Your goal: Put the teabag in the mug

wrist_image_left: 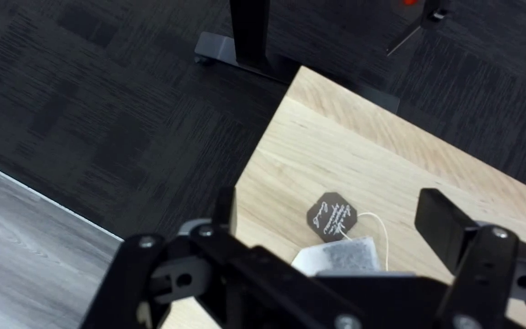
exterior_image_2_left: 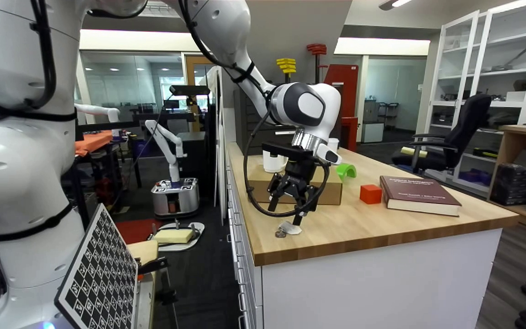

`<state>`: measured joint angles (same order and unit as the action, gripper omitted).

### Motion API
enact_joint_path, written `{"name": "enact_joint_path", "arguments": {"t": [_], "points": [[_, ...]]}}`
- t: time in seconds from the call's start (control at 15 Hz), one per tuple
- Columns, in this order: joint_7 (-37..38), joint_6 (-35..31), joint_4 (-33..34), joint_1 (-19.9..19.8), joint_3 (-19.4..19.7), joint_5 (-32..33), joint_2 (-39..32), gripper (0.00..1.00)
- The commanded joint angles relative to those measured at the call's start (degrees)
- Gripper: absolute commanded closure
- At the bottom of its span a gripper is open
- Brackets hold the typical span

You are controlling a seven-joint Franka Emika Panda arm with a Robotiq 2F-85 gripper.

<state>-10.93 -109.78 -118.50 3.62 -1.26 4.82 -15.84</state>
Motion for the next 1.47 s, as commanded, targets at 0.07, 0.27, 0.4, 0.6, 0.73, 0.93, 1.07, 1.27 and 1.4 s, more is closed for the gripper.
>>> {"name": "enact_joint_path", "arguments": {"t": [0.07, 0.27, 0.4, 0.6, 0.73, 0.93, 1.07, 1.27, 1.4], "points": [[-3.27, -3.03, -3.65, -1.12, -1.47, -2.16, 3.09, 0.0], [-4.77, -6.15, -5.2, -1.1, -1.9, -2.66, 3.02, 0.0], [-5.49, -8.23, -6.63, -1.19, -2.02, -2.34, 3.18, 0.0], [-6.59, -12.03, -8.92, -1.34, -1.95, -1.94, 3.67, 0.0], [-6.97, -14.62, -10.41, -1.32, -1.87, -1.38, 3.91, 0.0], [-8.16, -17.42, -11.99, -1.35, -2.1, -1.66, 4.13, 0.0], [-8.54, -19.12, -12.7, -1.27, -2.19, -1.64, 4.14, 0.0], [-8.16, -22.11, -13.47, -0.98, -2.22, -0.97, 4.12, 0.0], [-8.19, -23.34, -13.43, -0.91, -2.43, -1.02, 3.89, 0.0]]}}
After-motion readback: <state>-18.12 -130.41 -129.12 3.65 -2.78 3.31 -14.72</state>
